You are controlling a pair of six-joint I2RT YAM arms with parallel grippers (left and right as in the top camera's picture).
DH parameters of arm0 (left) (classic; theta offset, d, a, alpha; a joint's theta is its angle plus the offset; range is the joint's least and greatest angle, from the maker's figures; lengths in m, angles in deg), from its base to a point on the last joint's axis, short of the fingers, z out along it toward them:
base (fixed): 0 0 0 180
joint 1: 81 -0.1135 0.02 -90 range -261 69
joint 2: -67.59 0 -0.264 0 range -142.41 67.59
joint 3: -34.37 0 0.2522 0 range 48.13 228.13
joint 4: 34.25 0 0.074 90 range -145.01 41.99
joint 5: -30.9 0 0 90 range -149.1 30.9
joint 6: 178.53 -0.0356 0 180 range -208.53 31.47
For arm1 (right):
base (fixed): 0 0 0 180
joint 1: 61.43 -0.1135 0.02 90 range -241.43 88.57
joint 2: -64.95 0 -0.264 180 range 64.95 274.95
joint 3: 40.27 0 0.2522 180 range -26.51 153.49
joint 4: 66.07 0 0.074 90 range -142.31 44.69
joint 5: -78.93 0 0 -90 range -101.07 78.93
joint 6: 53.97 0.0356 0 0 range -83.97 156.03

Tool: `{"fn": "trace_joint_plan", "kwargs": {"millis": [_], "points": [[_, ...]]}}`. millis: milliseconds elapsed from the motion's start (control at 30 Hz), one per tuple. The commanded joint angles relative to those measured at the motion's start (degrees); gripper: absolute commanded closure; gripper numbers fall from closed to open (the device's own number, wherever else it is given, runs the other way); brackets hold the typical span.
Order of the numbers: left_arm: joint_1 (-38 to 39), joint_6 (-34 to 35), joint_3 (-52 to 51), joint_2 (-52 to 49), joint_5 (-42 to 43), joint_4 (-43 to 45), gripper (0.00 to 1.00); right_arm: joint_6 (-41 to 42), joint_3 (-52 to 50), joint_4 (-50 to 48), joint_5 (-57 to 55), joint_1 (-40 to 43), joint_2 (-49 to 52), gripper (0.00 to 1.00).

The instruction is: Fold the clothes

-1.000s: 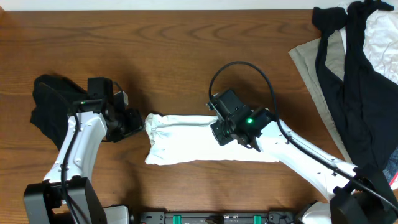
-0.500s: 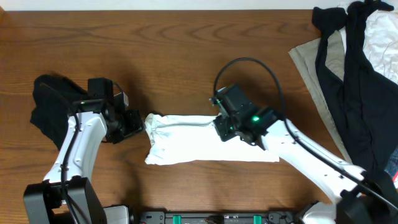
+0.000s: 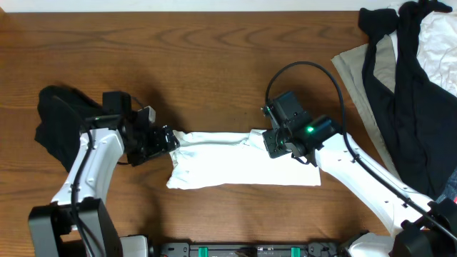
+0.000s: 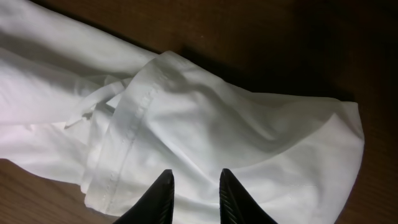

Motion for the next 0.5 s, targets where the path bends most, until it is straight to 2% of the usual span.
{"fn": "trace_joint_plan", "kwargs": {"millis": [0,467], "points": [[0.1,-1.7,-1.0,-2.7,3.6,-0.2,0.15,0.1,0.8,0.1,-0.5,0.4,-0.2,0.77],[2.6,-2.5,-1.0,-16.9,8.9,-1.0,0.16,0.1,0.8,0.2,-0.5,0.3,-0.2,0.77]]}}
